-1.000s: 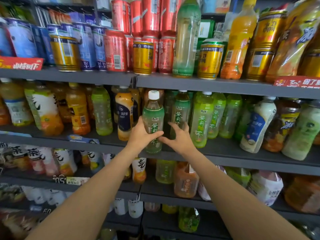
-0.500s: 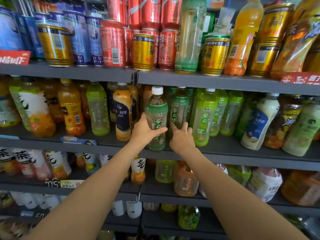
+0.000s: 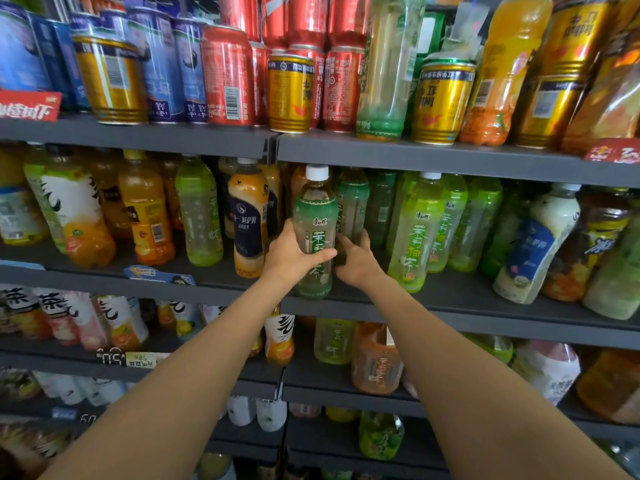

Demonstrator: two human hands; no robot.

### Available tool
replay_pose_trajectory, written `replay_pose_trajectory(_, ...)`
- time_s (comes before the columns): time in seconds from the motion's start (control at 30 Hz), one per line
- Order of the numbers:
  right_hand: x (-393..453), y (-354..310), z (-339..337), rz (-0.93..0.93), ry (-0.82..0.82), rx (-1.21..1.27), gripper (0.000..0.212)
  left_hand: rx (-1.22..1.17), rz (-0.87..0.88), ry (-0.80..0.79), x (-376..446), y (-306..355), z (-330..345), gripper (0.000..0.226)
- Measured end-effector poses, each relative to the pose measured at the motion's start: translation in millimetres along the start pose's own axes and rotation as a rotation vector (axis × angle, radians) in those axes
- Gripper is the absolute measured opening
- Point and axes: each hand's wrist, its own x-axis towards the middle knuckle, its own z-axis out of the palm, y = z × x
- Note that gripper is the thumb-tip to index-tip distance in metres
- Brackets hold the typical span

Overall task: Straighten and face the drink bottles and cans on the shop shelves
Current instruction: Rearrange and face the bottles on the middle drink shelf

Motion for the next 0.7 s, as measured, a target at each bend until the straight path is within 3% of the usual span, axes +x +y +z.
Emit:
replay_pose_trajectory(0.2,3,8,4,-0.034,0.046,0.013,0.060,0.022,-0.004,-0.025,0,-2,-4,0.072)
replay_pose_trajectory(0.33,-17,8,27,-0.085,0.272,-0.421,0.060,0.029,-0.001,-0.019,-1,0,-4,0.070)
replay_pose_trajectory(0.47,-10,15,27,-0.102,0.140,-0.712,0.071,0.037,-0.003,-0.015,-1,0,-4,0.072)
replay_pose_trajectory(0.7,2,12,26,0.004,-0.027,-0.730,0.066,0.048,-0.014,-0.007,-1,1,-3,0.073)
